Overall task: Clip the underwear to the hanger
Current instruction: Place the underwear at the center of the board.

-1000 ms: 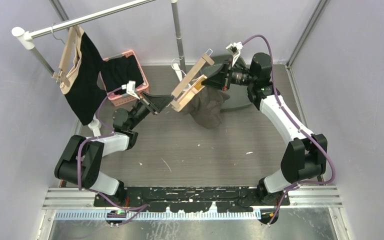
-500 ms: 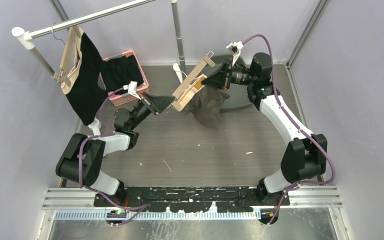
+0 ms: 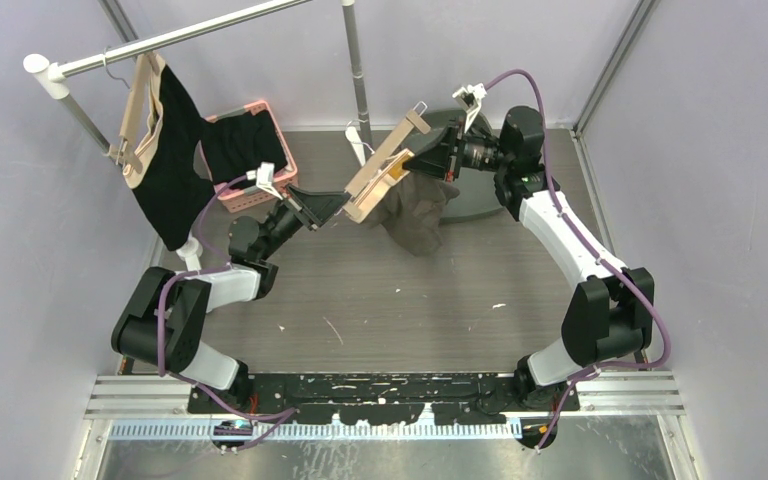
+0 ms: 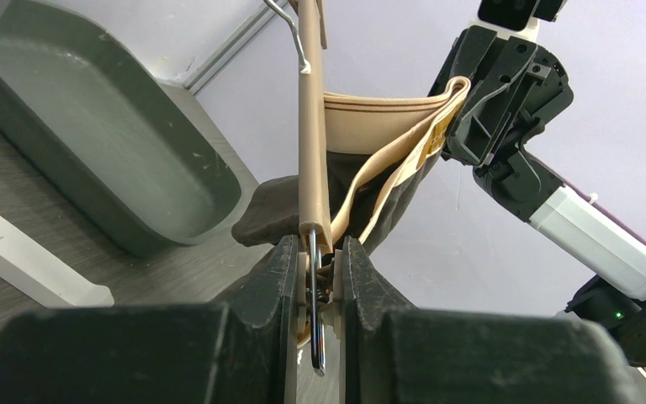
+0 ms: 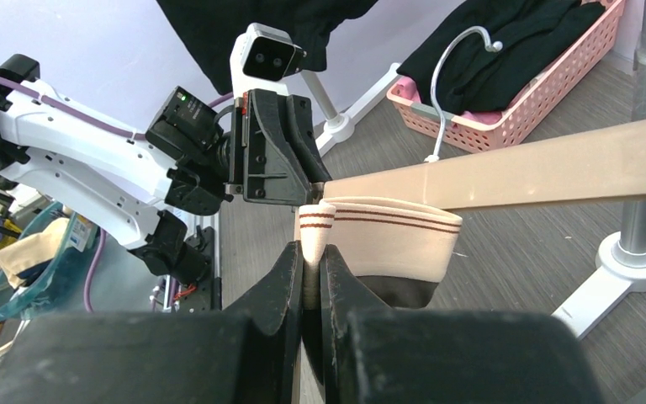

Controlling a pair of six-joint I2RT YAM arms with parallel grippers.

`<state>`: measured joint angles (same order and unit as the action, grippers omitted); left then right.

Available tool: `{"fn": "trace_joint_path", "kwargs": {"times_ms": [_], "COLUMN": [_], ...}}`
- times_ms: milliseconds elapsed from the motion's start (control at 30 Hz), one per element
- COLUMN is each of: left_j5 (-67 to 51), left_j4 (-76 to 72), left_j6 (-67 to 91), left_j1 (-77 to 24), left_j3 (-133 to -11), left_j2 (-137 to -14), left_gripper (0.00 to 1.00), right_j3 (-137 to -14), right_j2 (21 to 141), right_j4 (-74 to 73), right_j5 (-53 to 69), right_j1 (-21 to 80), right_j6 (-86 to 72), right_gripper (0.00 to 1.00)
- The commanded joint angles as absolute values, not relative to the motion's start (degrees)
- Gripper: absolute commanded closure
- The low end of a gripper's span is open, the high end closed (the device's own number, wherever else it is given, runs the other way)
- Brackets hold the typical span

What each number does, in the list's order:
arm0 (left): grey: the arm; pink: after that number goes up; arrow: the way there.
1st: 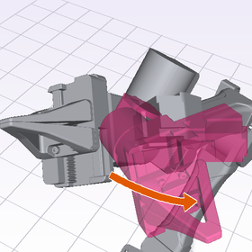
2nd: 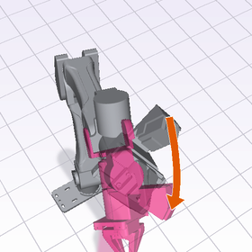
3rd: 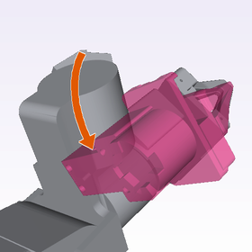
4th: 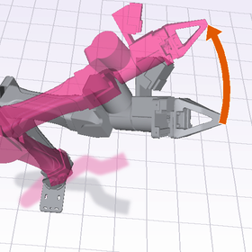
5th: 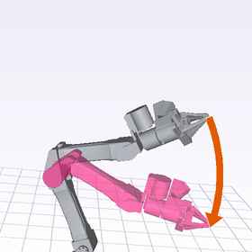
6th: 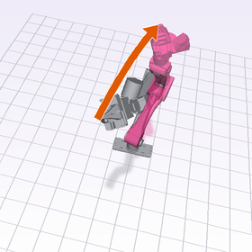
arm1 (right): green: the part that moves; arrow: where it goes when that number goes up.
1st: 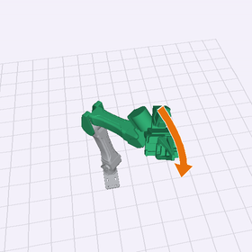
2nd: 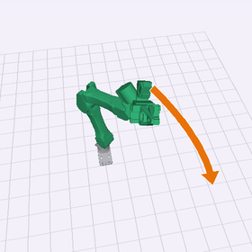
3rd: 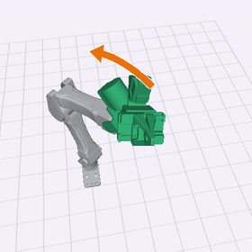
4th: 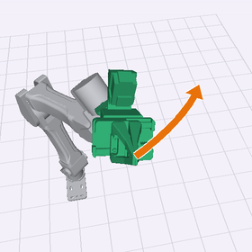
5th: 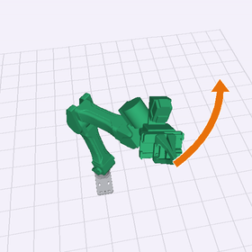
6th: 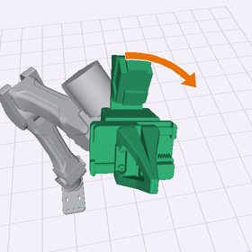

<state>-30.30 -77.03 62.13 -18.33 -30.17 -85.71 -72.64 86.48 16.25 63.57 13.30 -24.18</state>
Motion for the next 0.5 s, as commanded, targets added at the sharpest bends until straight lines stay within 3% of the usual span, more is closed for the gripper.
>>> {"fn": "trace_joint_path", "kwargs": {"times_ms": [0, 467], "left_j5": [-27.72, -21.74], "left_j4": [-81.91, -81.51], "left_j6": [61.6, 63.39], "left_j1": [-18.54, -17.64], "left_j3": [-29.7, -29.8], "left_j2": [-85.06, -84.66], "left_gripper": [0.98, 1.0], "right_j3": [-72.29, -61.62], "right_j2": [84.16, 84.69], "right_j4": [19.68, 20.17], "right_j5": [64.39, 66.41], "right_j1": [13.04, 15.61], "right_j6": [-25.5, -28.51], "right_gripper": [0.99, 0.99]}}
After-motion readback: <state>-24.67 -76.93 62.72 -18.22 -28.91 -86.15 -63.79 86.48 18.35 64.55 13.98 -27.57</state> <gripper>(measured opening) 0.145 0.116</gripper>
